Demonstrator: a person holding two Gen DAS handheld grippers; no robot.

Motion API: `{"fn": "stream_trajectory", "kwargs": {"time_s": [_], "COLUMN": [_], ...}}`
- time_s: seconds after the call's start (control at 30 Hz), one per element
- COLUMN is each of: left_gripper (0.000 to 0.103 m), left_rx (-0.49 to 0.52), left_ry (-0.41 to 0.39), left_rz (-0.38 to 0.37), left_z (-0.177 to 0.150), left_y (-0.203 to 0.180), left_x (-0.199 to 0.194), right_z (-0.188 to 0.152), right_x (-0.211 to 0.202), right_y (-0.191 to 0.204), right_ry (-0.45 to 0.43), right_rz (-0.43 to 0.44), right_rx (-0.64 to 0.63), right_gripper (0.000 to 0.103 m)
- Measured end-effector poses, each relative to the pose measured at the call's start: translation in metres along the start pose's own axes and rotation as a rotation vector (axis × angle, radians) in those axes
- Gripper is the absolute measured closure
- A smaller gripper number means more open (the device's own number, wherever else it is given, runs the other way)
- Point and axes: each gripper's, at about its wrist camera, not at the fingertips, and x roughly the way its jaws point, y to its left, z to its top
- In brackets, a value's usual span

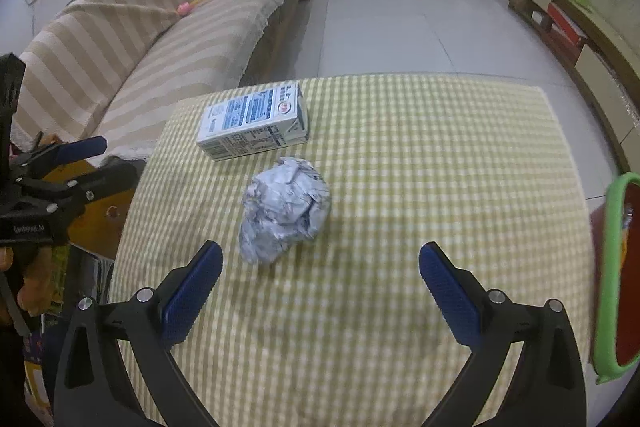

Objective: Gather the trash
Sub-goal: 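Move both tools back over the table toward the milk carton and newspaper, then grasp the white-blue milk carton with the left tool while the right tool grasps crumpled newspaper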

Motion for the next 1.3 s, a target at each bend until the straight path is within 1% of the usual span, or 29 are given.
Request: {"fn": "stream_trajectory", "kwargs": {"time_s": [0.1, 0.27, 0.33, 0.37, 0.43, 0.53, 0.6, 0.63, 0.7, 0.83, 1.0, 1.07, 1.1, 1.13, 1.3], "left_gripper": [0.006, 0.006, 0.006, 0.006, 0.006, 0.006, 0.006, 0.006, 0.006, 0.006, 0.006, 0.01, 0.02, 0.028, 0.037], "left_rx": [0.03, 0.037, 0.038, 0.032, 0.022, 0.051, 0.091, 0.11, 0.154, 0.22, 0.263, 0.27, 0.271, 0.268, 0.265], "left_ry": [0.017, 0.054, 0.068, 0.076, 0.085, 0.092, 0.1, 0.104, 0.11, 0.124, 0.15, 0.155, 0.162, 0.176, 0.184], "left_rz": [-0.009, -0.039, -0.045, -0.057, -0.08, -0.089, -0.087, -0.085, -0.084, -0.095, -0.113, -0.111, -0.113, -0.122, -0.125], "left_z": [0.01, 0.025, 0.031, 0.034, 0.04, 0.047, 0.05, 0.052, 0.056, 0.059, 0.062, 0.061, 0.06, 0.058, 0.051], "left_y": [0.0, 0.003, 0.004, 0.004, 0.004, 0.0, -0.007, -0.009, -0.015, -0.023, -0.026, -0.026, -0.026, -0.025, -0.019], "left_x": [0.014, 0.04, 0.05, 0.055, 0.064, 0.074, 0.08, 0.083, 0.088, 0.097, 0.109, 0.113, 0.115, 0.117, 0.118], "right_z": [0.006, 0.012, 0.014, 0.014, 0.016, 0.018, 0.019, 0.019, 0.021, 0.023, 0.025, 0.026, 0.026, 0.026, 0.027], "right_x": [0.021, 0.048, 0.055, 0.057, 0.06, 0.059, 0.058, 0.057, 0.056, 0.06, 0.072, 0.077, 0.077, 0.078, 0.077], "right_y": [0.005, 0.011, 0.011, 0.013, 0.014, 0.015, 0.017, 0.019, 0.022, 0.023, 0.031, 0.033, 0.033, 0.035, 0.033], "right_ry": [0.028, 0.056, 0.069, 0.074, 0.074, 0.067, 0.07, 0.075, 0.082, 0.109, 0.13, 0.135, 0.132, 0.13, 0.134], "right_rz": [-0.004, -0.017, -0.035, -0.038, -0.028, -0.018, -0.003, 0.008, 0.02, 0.041, 0.054, 0.057, 0.057, 0.057, 0.059], "right_rx": [-0.002, -0.019, -0.041, -0.049, -0.071, -0.099, -0.117, -0.127, -0.144, -0.153, -0.165, -0.167, -0.167, -0.166, -0.168], "right_gripper": [0.008, 0.008, 0.01, 0.013, 0.016, 0.022, 0.034, 0.037, 0.046, 0.044, 0.045, 0.046, 0.047, 0.048, 0.052]}}
